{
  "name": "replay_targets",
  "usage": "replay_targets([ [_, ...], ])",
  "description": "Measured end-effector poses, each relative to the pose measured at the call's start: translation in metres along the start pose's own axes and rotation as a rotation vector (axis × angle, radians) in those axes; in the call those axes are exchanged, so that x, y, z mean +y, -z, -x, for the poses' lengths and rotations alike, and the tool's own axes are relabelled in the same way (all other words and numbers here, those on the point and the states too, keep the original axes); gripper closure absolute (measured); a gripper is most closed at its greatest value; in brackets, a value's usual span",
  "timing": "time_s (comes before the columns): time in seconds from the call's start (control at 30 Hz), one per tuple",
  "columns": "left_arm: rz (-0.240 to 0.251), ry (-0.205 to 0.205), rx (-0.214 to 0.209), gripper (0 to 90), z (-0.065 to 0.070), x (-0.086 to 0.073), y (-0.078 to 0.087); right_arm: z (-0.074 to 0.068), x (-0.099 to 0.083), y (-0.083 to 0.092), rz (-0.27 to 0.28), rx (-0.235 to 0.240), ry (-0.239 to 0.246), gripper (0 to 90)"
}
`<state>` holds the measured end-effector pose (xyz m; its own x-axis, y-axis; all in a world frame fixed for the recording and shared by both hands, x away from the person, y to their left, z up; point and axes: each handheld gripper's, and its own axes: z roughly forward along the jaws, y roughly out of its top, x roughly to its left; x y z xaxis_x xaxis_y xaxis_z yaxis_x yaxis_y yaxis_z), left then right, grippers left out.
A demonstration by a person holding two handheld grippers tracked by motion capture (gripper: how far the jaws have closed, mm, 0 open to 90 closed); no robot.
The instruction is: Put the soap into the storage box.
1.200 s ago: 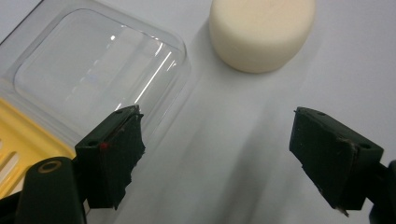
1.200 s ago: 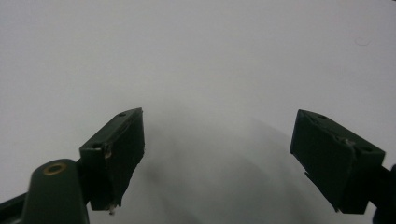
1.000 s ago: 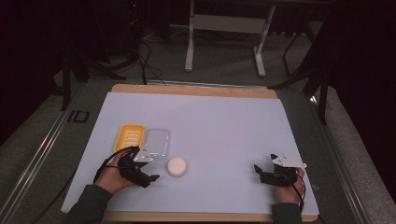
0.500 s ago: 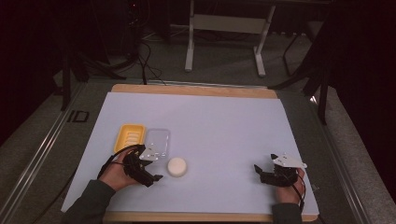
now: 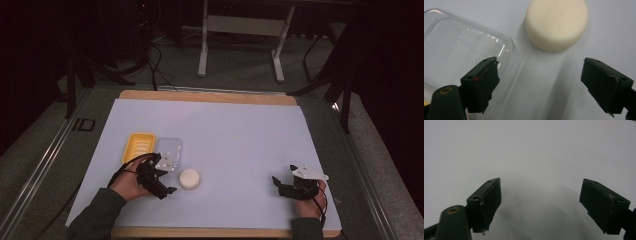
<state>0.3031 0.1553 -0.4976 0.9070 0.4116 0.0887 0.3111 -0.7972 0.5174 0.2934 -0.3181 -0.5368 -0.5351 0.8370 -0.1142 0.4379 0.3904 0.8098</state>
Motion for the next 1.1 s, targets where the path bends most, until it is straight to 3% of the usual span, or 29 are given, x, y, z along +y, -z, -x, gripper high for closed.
replay_targets([
  [0.83, -0.044, -0.049, -0.067, 9.8, -0.001, 0.027, -0.014, 0.0, 0.0, 0.0, -0.002, -0.003, 0.0, 17.5],
  [1.1, -0.063, -0.068, -0.068, 8.6, -0.001, 0.034, -0.018, 0.0, 0.0, 0.0, -0.001, -0.003, 0.002, 17.5],
])
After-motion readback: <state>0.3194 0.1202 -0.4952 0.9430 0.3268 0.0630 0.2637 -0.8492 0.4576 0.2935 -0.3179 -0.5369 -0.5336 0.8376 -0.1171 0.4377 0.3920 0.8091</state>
